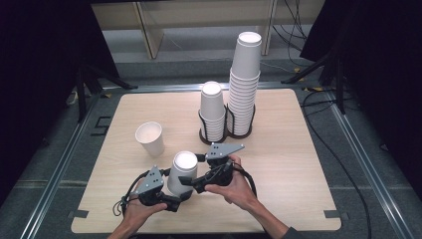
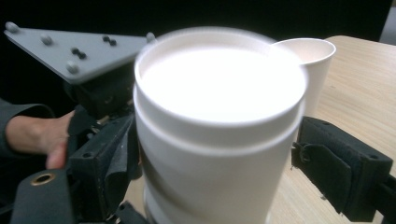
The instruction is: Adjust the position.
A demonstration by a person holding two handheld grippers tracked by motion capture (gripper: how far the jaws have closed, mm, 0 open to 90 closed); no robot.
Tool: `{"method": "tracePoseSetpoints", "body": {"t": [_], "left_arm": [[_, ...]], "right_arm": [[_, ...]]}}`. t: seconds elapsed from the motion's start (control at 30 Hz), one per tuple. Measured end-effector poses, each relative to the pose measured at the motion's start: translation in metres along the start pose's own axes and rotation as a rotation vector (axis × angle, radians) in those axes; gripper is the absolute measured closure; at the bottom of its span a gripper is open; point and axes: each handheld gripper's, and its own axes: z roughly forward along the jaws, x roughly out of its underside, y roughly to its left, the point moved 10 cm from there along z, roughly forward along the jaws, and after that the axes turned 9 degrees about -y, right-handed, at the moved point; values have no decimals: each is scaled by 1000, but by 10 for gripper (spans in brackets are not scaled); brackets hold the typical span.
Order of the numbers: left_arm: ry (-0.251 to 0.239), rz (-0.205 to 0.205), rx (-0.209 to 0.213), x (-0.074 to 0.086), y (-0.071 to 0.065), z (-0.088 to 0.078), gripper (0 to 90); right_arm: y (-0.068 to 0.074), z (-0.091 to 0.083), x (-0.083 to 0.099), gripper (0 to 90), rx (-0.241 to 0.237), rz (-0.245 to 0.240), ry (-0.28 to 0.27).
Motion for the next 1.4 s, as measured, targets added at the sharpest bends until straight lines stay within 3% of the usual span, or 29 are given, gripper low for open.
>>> {"method": "tracePoseSetpoints", "body": {"t": [0.03, 0.1, 0.13, 0.17, 0.2, 0.27, 0.33, 0.4, 0.43, 0.5, 0.6, 0.63, 0.83, 0.87, 0.97, 1.1, 1.13, 1.23, 1.33, 1.4], "left_arm": [[7, 9, 0, 1, 0, -1, 78], [20, 49, -8, 2, 0, 0, 80], [48, 82, -3, 5, -1, -1, 80], [48, 82, -3, 5, -1, -1, 81], [60, 93, -2, 6, -3, 0, 81], [87, 117, 3, 10, -4, 1, 82], [131, 143, 11, 14, -5, 0, 82], [159, 159, 20, 17, -6, -1, 82], [168, 166, 32, 18, -7, 0, 82], [183, 174, 33, 20, -7, -1, 82], [203, 205, 40, 22, -7, -2, 82], [200, 199, 41, 22, -9, -2, 82], [218, 234, 63, 24, -14, -1, 83], [238, 256, 72, 25, -13, -2, 83], [234, 259, 73, 25, -16, -2, 82], [231, 282, 78, 24, -14, -3, 77], [203, 259, 77, 22, -16, -1, 64], [154, 256, 74, 19, -14, -1, 43], [92, 215, 66, 13, -12, -2, 45], [43, 195, 56, 6, -10, -3, 49]], "right_arm": [[1, -4, -1, 151, -7, 16, 16], [1, -8, -3, 151, -22, -5, 30], [3, -12, -2, 152, -35, 24, 66], [3, -12, -2, 152, -35, 24, 66], [1, -13, -3, 152, -35, -12, 72], [3, -14, 0, 153, -47, -36, 121], [3, -14, 0, 153, -43, -49, 119], [6, -16, 4, 154, -49, -36, 176], [7, -15, 6, 154, -56, -65, 197], [5, -15, 6, 156, -51, -92, 198], [7, -14, 12, 155, -61, -96, 237], [8, -13, 13, 155, -59, -101, 244], [10, -8, 22, 159, -80, -97, 293], [11, -7, 23, 163, -80, -94, 296], [12, -6, 28, 180, -92, -94, 319], [12, -6, 28, 216, -106, -79, 309], [11, -7, 26, 219, -110, -82, 298], [11, -11, 21, 223, -109, -86, 285], [9, -14, 17, 225, -107, -84, 271], [8, -19, 14, 226, -99, -37, 261]]}}
